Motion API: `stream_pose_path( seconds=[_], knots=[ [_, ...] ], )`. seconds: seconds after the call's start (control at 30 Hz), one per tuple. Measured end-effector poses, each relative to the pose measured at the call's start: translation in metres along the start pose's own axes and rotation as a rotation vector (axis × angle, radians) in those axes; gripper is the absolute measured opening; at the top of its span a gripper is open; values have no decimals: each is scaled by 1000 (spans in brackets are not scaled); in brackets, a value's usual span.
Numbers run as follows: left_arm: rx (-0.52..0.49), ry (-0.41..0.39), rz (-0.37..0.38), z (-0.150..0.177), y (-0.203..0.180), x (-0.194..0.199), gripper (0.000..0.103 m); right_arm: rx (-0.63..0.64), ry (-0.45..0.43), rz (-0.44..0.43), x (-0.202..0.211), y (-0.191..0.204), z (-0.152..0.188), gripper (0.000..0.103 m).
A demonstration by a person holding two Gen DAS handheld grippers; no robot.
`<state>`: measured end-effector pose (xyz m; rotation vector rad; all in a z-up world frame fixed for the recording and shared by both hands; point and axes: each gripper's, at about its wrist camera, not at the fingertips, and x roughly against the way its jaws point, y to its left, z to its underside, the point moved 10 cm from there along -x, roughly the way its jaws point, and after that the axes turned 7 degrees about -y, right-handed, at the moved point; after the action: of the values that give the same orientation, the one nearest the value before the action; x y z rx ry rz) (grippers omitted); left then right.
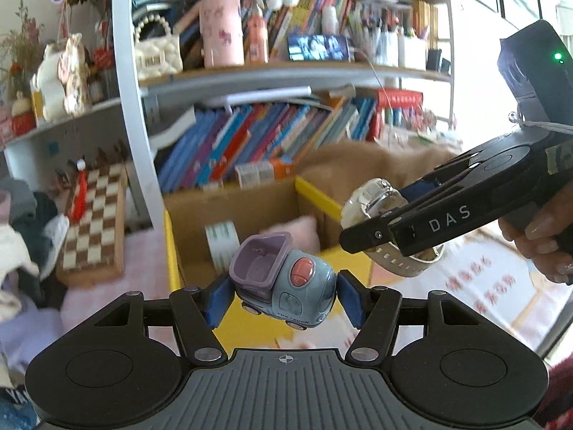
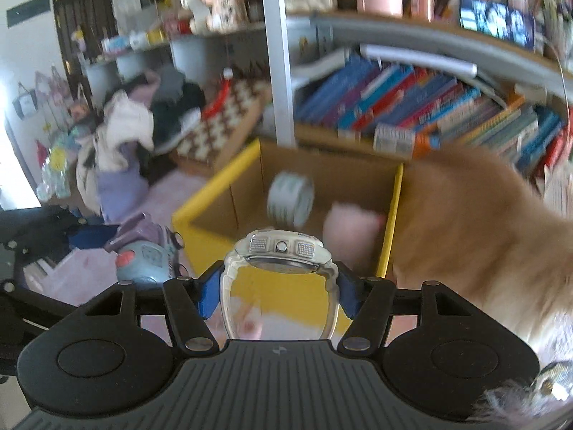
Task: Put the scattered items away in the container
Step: 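Carry the toy car and watch over the yellow box and lower them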
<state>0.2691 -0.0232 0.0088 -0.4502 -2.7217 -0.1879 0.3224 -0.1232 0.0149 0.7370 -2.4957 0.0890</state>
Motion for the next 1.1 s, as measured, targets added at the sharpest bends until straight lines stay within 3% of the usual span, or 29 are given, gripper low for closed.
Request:
stream_pose_path(
  seconds=[0.23, 0.43, 0.7, 1.1],
  knots=[
    [-15, -18, -58, -26, 22, -32, 62, 59, -59, -10, -24, -17, -47, 60],
    [-7, 37, -101, -28, 44, -69, 62, 101, -39, -23, -62, -36, -65, 61],
    [17, 174, -124, -4, 61, -115, 62, 91, 84, -79, -132, -50, -62, 61],
    [49, 369, -85, 30, 67, -167, 62, 285, 274, -57, -214, -51, -37, 61]
  ],
)
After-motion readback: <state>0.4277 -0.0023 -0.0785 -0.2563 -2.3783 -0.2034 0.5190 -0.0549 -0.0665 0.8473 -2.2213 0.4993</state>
